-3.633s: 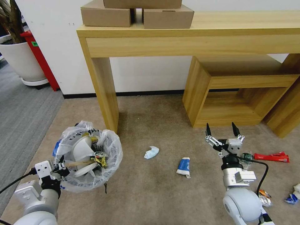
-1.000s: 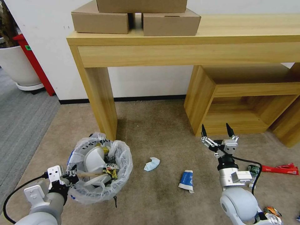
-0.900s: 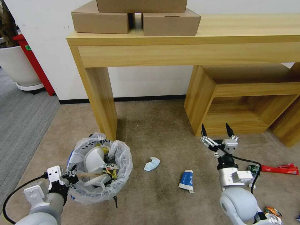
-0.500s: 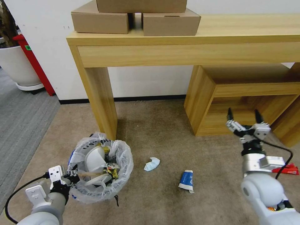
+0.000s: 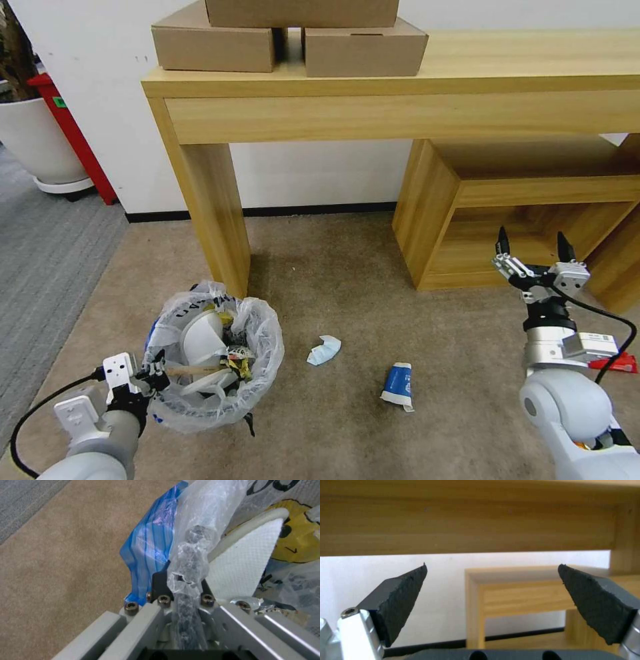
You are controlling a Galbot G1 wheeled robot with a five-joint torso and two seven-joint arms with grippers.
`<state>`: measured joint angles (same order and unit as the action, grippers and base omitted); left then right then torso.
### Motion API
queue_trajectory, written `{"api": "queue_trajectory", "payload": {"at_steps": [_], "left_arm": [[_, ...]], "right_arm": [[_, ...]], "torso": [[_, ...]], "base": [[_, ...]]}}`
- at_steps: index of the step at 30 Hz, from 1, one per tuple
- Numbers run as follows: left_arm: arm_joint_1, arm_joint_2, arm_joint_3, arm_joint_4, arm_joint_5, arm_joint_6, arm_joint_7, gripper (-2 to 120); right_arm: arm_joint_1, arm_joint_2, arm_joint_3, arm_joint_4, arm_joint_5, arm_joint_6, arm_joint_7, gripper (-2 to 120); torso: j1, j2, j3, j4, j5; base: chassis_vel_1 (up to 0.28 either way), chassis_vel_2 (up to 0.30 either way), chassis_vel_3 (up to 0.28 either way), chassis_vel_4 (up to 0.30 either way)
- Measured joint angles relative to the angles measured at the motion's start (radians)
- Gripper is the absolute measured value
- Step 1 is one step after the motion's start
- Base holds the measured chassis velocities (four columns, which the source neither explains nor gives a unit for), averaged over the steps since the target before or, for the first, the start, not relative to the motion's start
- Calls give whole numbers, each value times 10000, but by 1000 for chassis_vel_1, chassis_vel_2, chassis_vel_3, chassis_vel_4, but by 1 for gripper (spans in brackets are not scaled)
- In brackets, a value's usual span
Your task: Pick up the trash bin and place the garbage on the floor into it.
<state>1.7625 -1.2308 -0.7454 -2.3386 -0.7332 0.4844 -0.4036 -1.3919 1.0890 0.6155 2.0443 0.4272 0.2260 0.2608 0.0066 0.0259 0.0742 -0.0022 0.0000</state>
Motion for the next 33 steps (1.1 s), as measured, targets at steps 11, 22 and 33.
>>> {"api": "queue_trajectory", "payload": {"at_steps": [11, 22, 33], "left_arm": [[19, -134, 0, 46, 90, 0, -3, 0], [116, -438, -19, 22, 245, -5, -5, 0], [3, -896, -30, 198, 498, -18, -8, 0]], "right_arm": [[2, -307, -2629, 754, 762, -1247, 762, 100], [2280, -391, -5607, -540, 4316, -4293, 3695, 100], [4985, 319, -8524, -2641, 6915, -6442, 5953, 100]], "torso": [[0, 0, 0, -1, -2], [0, 0, 1, 1, -1], [0, 0, 1, 0, -1]], "base": [[0, 0, 0, 0], [0, 0, 0, 0], [0, 0, 0, 0]]}}
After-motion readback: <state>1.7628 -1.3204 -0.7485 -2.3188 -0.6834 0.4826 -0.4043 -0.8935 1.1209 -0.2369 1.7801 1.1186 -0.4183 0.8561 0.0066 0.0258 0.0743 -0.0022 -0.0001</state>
